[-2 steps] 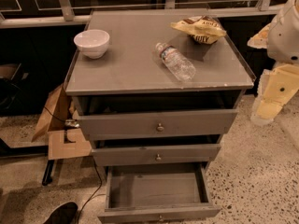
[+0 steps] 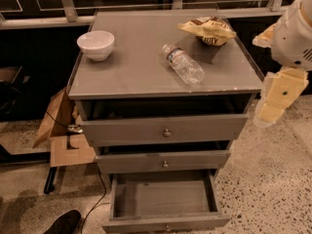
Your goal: Place brown chip bag into bottom drawer
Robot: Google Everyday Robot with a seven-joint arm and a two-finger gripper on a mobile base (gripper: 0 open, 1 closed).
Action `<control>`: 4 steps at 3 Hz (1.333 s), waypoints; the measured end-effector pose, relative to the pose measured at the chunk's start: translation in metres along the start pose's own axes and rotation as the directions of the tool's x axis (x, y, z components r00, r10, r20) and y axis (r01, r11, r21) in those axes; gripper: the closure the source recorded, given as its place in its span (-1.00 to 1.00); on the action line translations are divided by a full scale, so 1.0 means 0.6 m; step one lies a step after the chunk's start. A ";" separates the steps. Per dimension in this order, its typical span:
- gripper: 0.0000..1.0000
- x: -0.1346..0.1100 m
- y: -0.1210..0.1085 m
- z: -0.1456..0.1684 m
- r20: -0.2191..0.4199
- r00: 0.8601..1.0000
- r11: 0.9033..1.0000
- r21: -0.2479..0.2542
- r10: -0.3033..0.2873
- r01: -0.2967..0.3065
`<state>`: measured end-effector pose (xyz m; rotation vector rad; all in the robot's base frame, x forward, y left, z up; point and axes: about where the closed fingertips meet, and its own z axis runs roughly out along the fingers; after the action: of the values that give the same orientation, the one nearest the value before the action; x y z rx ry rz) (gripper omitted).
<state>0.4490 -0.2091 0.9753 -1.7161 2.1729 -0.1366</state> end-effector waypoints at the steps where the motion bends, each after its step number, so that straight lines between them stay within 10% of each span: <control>1: -1.00 -0.034 -0.035 0.026 0.057 0.997 0.995 0.087 -0.047 0.042; 4: -1.00 -0.114 -0.194 0.066 0.190 0.979 0.932 0.362 -0.075 0.001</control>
Offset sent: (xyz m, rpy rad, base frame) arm 0.1044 0.0455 0.0013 0.0875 -0.3656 0.0448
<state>0.5829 -0.1676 0.9884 -1.4928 1.8336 -0.3361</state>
